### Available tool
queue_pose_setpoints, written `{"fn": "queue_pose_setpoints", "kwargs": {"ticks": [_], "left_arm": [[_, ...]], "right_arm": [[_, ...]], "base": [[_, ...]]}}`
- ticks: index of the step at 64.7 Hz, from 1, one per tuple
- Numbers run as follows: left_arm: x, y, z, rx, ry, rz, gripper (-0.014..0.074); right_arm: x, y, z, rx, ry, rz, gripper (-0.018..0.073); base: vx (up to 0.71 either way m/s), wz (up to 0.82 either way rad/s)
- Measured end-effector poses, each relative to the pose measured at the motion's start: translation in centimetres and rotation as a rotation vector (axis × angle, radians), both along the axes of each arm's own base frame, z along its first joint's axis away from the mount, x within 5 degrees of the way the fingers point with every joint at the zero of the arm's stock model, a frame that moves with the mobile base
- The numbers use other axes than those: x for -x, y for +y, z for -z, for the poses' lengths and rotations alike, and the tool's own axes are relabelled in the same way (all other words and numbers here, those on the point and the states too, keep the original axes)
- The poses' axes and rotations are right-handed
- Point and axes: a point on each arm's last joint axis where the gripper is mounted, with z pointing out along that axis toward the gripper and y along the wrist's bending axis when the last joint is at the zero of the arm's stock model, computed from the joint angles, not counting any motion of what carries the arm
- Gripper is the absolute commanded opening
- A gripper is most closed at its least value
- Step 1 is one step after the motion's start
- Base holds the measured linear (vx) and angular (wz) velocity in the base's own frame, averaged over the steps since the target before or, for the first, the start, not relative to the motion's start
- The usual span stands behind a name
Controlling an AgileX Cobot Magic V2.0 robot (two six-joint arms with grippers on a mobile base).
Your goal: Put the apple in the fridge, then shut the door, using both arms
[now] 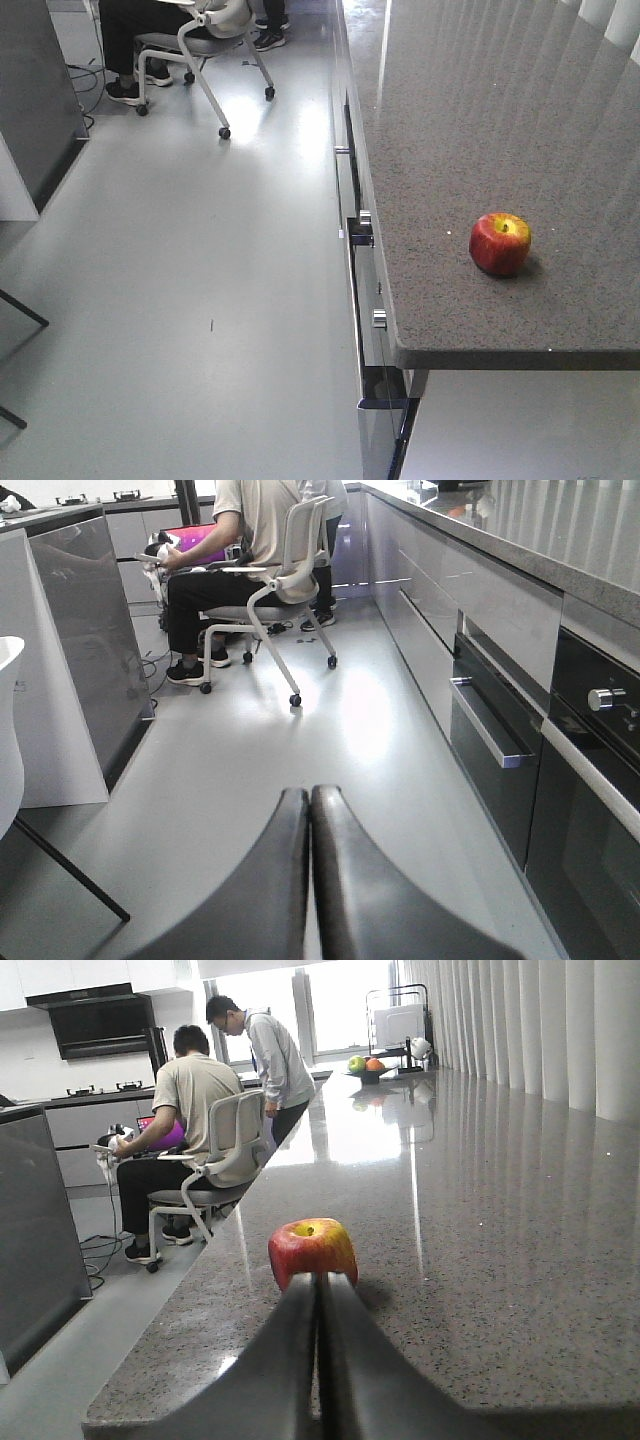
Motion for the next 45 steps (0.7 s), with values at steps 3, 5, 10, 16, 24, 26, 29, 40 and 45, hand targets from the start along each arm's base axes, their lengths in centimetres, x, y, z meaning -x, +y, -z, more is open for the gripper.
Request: {"fn": "queue_pose_setpoints", "kwargs": {"ticks": [3, 5, 10, 16, 24, 26, 29, 40, 45], "left_arm": [[0.00, 0.00, 0.00, 0.000, 0.000, 0.000, -0.0006], [0.00, 0.00, 0.00, 0.000, 0.000, 0.000, -0.0006], [0.00, 0.00, 0.00, 0.000, 0.000, 0.000, -0.0006], [0.00, 0.00, 0.00, 0.000, 0.000, 0.000, -0.0006], [0.00, 0.00, 0.00, 0.000, 0.000, 0.000, -0.0006], [0.00, 0.00, 0.00, 0.000, 0.000, 0.000, -0.0006], [0.00, 0.00, 0.00, 0.000, 0.000, 0.000, -0.0006], [0.00, 0.00, 0.00, 0.000, 0.000, 0.000, -0.0006], [0.00, 0.00, 0.00, 0.000, 0.000, 0.000, -0.0006]], "right_arm": [[0.00, 0.00, 0.00, 0.000, 0.000, 0.000, -0.0006], [0.00, 0.00, 0.00, 0.000, 0.000, 0.000, -0.0006], [0.00, 0.00, 0.00, 0.000, 0.000, 0.000, -0.0006], [0.00, 0.00, 0.00, 0.000, 0.000, 0.000, -0.0006], [0.00, 0.00, 0.00, 0.000, 0.000, 0.000, -0.0006], [0.00, 0.00, 0.00, 0.000, 0.000, 0.000, -0.0006], [0.00, 0.00, 0.00, 0.000, 0.000, 0.000, -0.0006], [0.00, 0.00, 0.00, 0.000, 0.000, 0.000, -0.0006], [0.00, 0.00, 0.00, 0.000, 0.000, 0.000, -0.0006]], "base": [[0.00, 0.00], [0.00, 0.00], [0.00, 0.00], [0.00, 0.00], [0.00, 0.00], [0.00, 0.00], [0.00, 0.00], [0.00, 0.00], [0.00, 0.00]]}}
